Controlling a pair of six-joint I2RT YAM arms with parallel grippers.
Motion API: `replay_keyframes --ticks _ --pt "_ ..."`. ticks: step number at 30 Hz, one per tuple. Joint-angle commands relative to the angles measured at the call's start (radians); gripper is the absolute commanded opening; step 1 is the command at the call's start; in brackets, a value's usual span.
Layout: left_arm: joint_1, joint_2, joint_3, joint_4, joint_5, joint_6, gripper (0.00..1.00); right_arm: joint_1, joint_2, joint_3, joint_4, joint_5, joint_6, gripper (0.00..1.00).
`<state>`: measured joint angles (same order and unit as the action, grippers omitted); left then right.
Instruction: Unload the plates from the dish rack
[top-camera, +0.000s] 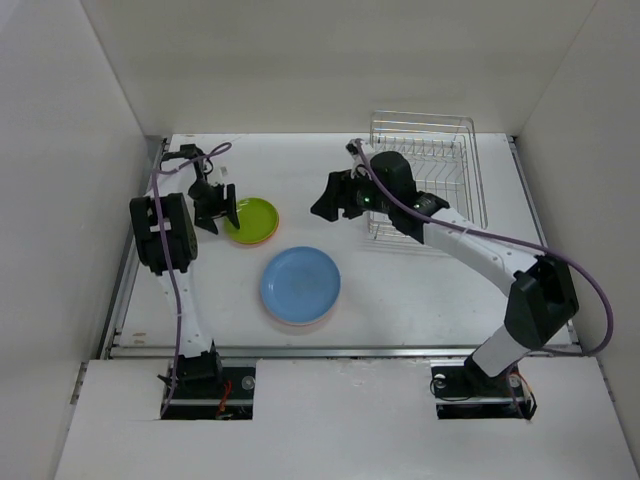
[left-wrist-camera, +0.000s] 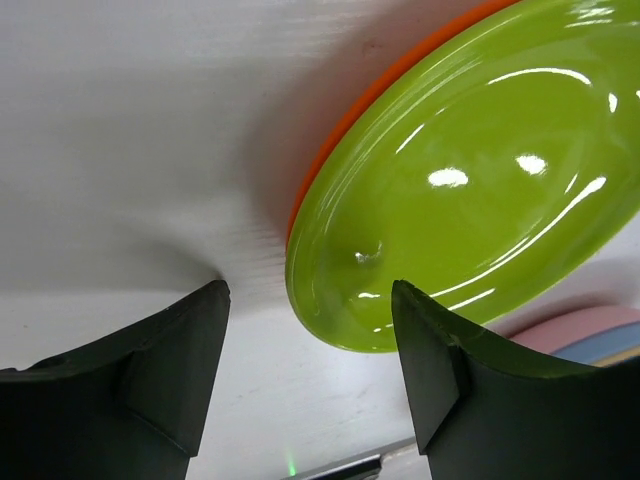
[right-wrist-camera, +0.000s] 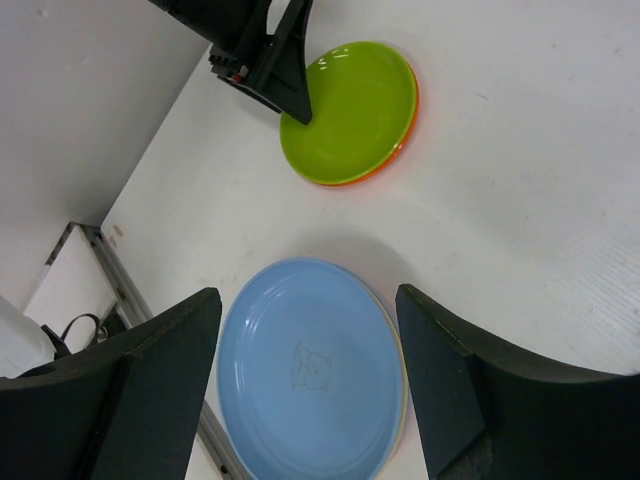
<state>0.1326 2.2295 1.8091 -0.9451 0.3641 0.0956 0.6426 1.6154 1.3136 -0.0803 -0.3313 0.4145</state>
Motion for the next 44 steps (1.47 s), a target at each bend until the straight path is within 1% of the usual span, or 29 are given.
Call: replay_keyframes --ticks 1,3,4,5,6,7,8,9,10,11,12,13,14,15,16,17,18,19,21,23,25,31,32,44 --pt "-0.008 -0.103 -0.025 0.012 -0.076 -0.011 0.63 0.006 -0.083 -0.031 -0.025 0.067 -0.022 0.76" --pt "0.027 -0.192 -0.062 0.067 -0.076 -0.048 0.64 0.006 -0.147 -0.074 -0.061 0.179 -0.008 0.76" --pt "0.038 -0.226 -0.077 0.081 -0.076 -0.057 0.64 0.006 -0.179 -0.095 -0.061 0.222 0.007 0.78" --pt "0.047 -0.258 -0.102 0.081 -0.097 -0.057 0.64 0.006 -0.213 -0.118 -0.078 0.312 0.007 0.80" --pt "0.056 -0.325 -0.111 0.094 -0.114 -0.057 0.64 0.006 -0.251 -0.163 -0.090 0.363 0.024 0.81" --pt "0.056 -0.359 -0.111 0.094 -0.132 -0.057 0.65 0.006 -0.332 -0.180 -0.129 0.420 0.044 0.83" --pt "0.056 -0.391 -0.120 0.094 -0.170 -0.057 0.65 0.006 -0.372 -0.194 -0.157 0.481 0.055 0.87" --pt "0.056 -0.453 -0.120 0.079 -0.198 -0.057 0.69 0.006 -0.412 -0.204 -0.189 0.611 0.067 0.89" --pt "0.056 -0.481 -0.120 0.057 -0.227 -0.057 0.74 0.006 -0.484 -0.215 -0.223 0.671 0.078 0.92" --pt "0.056 -0.507 -0.120 0.046 -0.259 -0.057 0.74 0.006 -0.517 -0.215 -0.295 0.728 0.092 0.97" --pt "0.056 -0.533 -0.129 0.034 -0.345 -0.057 0.77 0.006 -0.544 -0.215 -0.330 0.815 0.092 1.00" --pt "0.056 -0.586 -0.129 0.034 -0.403 -0.071 0.78 0.006 -0.572 -0.215 -0.363 0.845 0.102 1.00" --pt "0.056 -0.617 -0.152 0.048 -0.472 -0.088 0.83 0.006 -0.616 -0.215 -0.430 0.876 0.113 1.00" --pt "0.056 -0.651 -0.203 0.064 -0.636 -0.126 0.88 0.006 -0.636 -0.205 -0.464 0.893 0.113 1.00" --pt "0.056 -0.721 -0.233 0.086 -0.713 -0.141 0.94 0.006 -0.653 -0.205 -0.496 0.929 0.130 1.00" --pt "0.056 -0.758 -0.267 0.130 -0.782 -0.154 1.00 0.006 -0.684 -0.192 -0.527 0.946 0.130 1.00" --pt "0.056 -0.795 -0.301 0.150 -0.872 -0.154 1.00 0.006 -0.699 -0.182 -0.586 0.965 0.156 1.00" --pt "0.056 -0.864 -0.360 0.167 -0.895 -0.171 1.00 0.006 -0.713 -0.182 -0.613 0.995 0.165 1.00" --pt "0.056 -0.930 -0.411 0.187 -0.904 -0.183 1.00 0.006 -0.750 -0.182 -0.683 1.023 0.196 1.00" --pt "0.056 -1.019 -0.474 0.222 -0.889 -0.195 1.00 0.006 -0.773 -0.172 -0.717 1.051 0.222 1.00" --pt "0.056 -1.056 -0.499 0.233 -0.889 -0.195 1.00 0.006 -0.811 -0.172 -0.727 1.051 0.222 1.00" --pt "0.056 -1.030 -0.490 0.215 -0.889 -0.206 1.00 0.006 -0.882 -0.214 -0.727 1.040 0.222 1.00" --pt "0.056 -1.030 -0.490 0.215 -0.867 -0.206 1.00 0.006 -0.891 -0.214 -0.717 1.029 0.222 1.00" --pt "0.056 -1.030 -0.510 0.215 -0.829 -0.206 1.00 0.006 -0.873 -0.232 -0.707 1.002 0.222 1.00"
